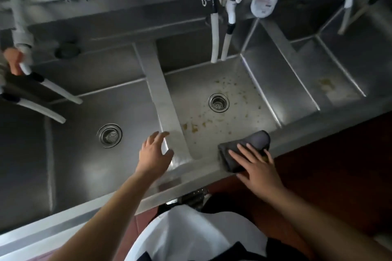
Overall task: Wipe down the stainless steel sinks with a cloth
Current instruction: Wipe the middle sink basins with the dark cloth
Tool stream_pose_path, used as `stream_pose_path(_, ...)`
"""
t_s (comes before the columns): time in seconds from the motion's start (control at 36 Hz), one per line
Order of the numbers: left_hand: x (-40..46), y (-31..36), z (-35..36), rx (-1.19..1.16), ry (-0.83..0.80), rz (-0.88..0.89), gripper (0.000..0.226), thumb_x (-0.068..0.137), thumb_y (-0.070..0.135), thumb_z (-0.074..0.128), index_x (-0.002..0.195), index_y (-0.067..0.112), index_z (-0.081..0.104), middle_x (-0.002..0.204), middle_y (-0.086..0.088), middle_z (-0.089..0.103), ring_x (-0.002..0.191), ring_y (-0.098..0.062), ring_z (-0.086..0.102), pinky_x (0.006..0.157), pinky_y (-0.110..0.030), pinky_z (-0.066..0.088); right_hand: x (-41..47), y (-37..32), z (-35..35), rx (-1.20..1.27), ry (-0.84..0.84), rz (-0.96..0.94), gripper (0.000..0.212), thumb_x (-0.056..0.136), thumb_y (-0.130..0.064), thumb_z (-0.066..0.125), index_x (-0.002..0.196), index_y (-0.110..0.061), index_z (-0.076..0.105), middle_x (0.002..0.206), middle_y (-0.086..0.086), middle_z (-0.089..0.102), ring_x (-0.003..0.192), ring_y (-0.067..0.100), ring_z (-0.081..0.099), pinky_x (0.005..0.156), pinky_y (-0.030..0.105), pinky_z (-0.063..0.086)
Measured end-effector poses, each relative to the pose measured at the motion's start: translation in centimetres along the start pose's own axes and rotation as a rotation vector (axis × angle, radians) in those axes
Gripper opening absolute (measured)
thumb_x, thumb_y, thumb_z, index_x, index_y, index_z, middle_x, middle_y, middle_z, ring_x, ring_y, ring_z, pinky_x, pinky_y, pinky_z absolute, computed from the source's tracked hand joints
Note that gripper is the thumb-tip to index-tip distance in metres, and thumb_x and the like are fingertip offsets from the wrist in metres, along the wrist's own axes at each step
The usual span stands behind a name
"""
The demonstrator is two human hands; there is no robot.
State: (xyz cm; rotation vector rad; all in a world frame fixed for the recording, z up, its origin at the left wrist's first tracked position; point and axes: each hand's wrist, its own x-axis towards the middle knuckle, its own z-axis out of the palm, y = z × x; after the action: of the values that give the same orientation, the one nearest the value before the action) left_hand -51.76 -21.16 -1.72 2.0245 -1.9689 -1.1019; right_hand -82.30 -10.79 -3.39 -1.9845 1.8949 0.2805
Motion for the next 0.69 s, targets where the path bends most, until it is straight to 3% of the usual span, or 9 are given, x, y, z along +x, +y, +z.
stream_pose_path(0.06, 1.7, 0.1, 0.4, 0.023, 0.017, 0.015, 0.063, 0.092, 0.023, 0.064, 0.150, 0.025, 0.040, 0.161, -0.011, 0.027, 0.146, -0.033, 0.025, 0.117, -0.044, 0.024, -0.5, 2.2, -0.8, 0.012, 0.088, 0.089, 0.078, 0.074, -0.030, 0.082, 0.144, -0.039, 0.050, 0.153, -0.010, 0.045, 0.142, 0.015, 0.042, 0.103, 0.053, 0.035)
stream_pose_path(0.11, 3.3, 0.2, 0.5, 0.016, 0.042, 0.028, 0.068, 0.091, 0.024, 0.065, 0.152, 0.025, 0.036, 0.164, -0.011, 0.020, 0.149, -0.034, 0.019, 0.119, -0.047, 0.021, -0.8, 3.9, -1.4, -0.012, 0.152, 0.180, 0.074, 0.064, -0.019, 0.089, 0.132, -0.031, 0.064, 0.138, -0.006, 0.062, 0.128, 0.016, 0.057, 0.096, 0.048, 0.036)
stream_pose_path(0.19, 5.7, 1.0, 0.5, -0.058, 0.088, 0.009, 0.070, 0.091, 0.022, 0.064, 0.153, 0.025, 0.033, 0.165, -0.010, 0.017, 0.151, -0.034, 0.015, 0.120, -0.049, 0.019, -0.4, 5.6, -2.3, -0.072, 0.230, 0.262, 0.067, 0.057, -0.010, 0.091, 0.119, -0.025, 0.073, 0.123, -0.002, 0.071, 0.110, 0.023, 0.066, 0.094, 0.043, 0.032)
stream_pose_path(0.28, 8.0, 2.0, 0.0, -0.099, 0.164, -0.031, 0.070, 0.091, 0.022, 0.062, 0.154, 0.024, 0.031, 0.166, -0.009, 0.015, 0.151, -0.033, 0.013, 0.122, -0.048, 0.016, 0.8, 6.3, -3.2, -0.147, 0.243, 0.205, 0.059, 0.052, -0.003, 0.090, 0.107, -0.020, 0.078, 0.105, 0.003, 0.076, 0.088, 0.033, 0.067, 0.087, 0.048, 0.044)
stream_pose_path(0.33, 9.6, 2.7, -0.3, -0.081, 0.198, -0.055, 0.073, 0.091, 0.025, 0.061, 0.156, 0.026, 0.025, 0.167, -0.008, 0.010, 0.153, -0.032, 0.008, 0.122, -0.048, 0.013, 2.0, 6.6, -4.1, -0.128, 0.208, 0.173, 0.053, 0.051, -0.001, 0.087, 0.101, -0.017, 0.079, 0.095, 0.005, 0.074, 0.082, 0.036, 0.066, 0.079, 0.049, 0.049)
stream_pose_path(0.47, 13.9, 3.8, 0.0, -0.006, 0.222, -0.112, 0.080, 0.092, 0.036, 0.055, 0.158, 0.033, 0.010, 0.168, -0.001, -0.005, 0.154, -0.028, -0.006, 0.123, -0.049, 0.005, 5.6, 8.4, -5.4, -0.075, 0.096, 0.108, 0.041, 0.075, -0.010, 0.074, 0.116, -0.012, 0.071, 0.100, 0.011, 0.065, 0.099, 0.038, 0.061, 0.077, 0.046, 0.052)
stream_pose_path(0.53, 15.2, 3.8, 0.6, 0.037, 0.203, -0.129, 0.078, 0.094, 0.042, 0.052, 0.158, 0.034, 0.008, 0.168, 0.000, -0.007, 0.154, -0.028, -0.009, 0.124, -0.050, 0.003, 8.2, 8.9, -6.0, -0.066, -0.001, 0.099, 0.036, 0.083, -0.018, 0.065, 0.120, -0.018, 0.067, 0.106, 0.008, 0.063, 0.105, 0.034, 0.057, 0.079, 0.041, 0.050)
stream_pose_path(0.61, 15.9, 3.9, 2.4, 0.181, 0.226, -0.159, 0.079, 0.096, 0.052, 0.045, 0.160, 0.029, 0.004, 0.168, -0.001, -0.010, 0.154, -0.026, -0.013, 0.125, -0.048, -0.001, 13.4, 9.7, -6.6, 0.025, -0.205, 0.139, 0.018, 0.084, -0.023, 0.059, 0.102, -0.027, 0.062, 0.096, 0.000, 0.062, 0.093, 0.025, 0.059, 0.070, 0.033, 0.049)
stream_pose_path(0.69, 15.9, 4.1, 3.7, 0.331, 0.303, -0.174, 0.083, 0.093, 0.058, 0.037, 0.160, 0.026, 0.001, 0.168, -0.004, -0.008, 0.154, -0.024, -0.013, 0.125, -0.045, -0.004, 19.4, 10.9, -6.3, 0.265, -0.346, 0.281, 0.019, 0.081, -0.023, 0.064, 0.100, -0.024, 0.065, 0.096, 0.006, 0.070, 0.085, 0.027, 0.064, 0.068, 0.030, 0.048)
